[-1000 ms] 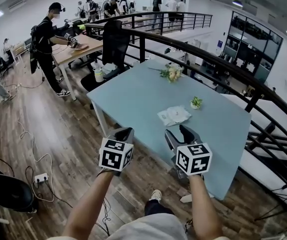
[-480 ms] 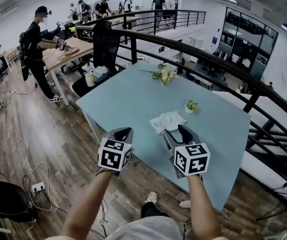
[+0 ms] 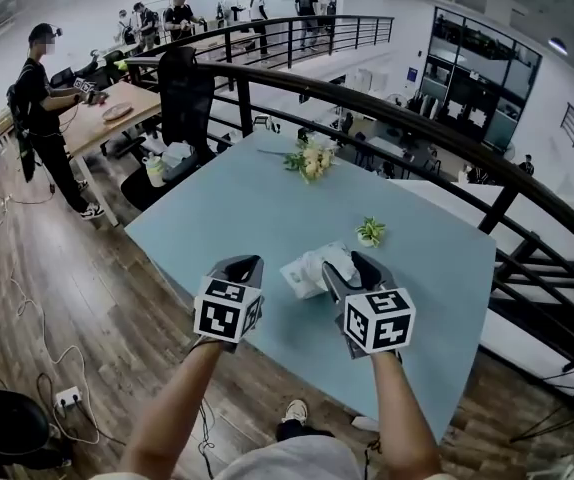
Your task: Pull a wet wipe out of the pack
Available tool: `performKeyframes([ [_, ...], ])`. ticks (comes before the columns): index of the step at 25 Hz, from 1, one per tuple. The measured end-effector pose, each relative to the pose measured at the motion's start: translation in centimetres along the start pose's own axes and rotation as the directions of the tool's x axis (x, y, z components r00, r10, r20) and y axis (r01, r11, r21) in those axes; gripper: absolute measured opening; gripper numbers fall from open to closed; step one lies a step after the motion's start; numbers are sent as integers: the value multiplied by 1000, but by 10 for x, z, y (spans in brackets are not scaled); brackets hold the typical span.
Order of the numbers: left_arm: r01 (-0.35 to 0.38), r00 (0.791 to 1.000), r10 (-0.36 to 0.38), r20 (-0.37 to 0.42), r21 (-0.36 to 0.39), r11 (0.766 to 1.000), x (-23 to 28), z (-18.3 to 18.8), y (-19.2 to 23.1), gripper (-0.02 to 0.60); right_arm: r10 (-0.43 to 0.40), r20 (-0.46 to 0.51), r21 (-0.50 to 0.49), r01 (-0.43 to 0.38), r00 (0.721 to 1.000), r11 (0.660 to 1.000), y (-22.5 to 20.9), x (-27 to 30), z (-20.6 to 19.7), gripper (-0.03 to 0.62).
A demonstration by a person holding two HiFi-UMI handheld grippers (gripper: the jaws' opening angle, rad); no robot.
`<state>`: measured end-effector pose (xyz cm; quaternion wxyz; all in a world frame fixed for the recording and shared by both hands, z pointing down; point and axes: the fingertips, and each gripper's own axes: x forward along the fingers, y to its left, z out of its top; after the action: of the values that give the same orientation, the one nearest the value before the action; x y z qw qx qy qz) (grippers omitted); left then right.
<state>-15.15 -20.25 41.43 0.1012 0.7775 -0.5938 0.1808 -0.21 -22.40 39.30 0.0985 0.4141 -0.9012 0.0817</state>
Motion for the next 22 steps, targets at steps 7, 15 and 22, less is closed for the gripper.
performKeyframes([
  [7,18,1000,-18,7,0,1000,43,19,6,-5,-20,-7,7,20,1000,1000,-33,28,8,227],
  [15,33,999,-33,6,20,999,84,37,4,-5,-34,-2,25,34,999,999,-67,48,12,227],
  [22,44,999,-44,-3,35,998,109,48,-2,-5,-47,5,48,46,999,998,-93,56,13,227],
])
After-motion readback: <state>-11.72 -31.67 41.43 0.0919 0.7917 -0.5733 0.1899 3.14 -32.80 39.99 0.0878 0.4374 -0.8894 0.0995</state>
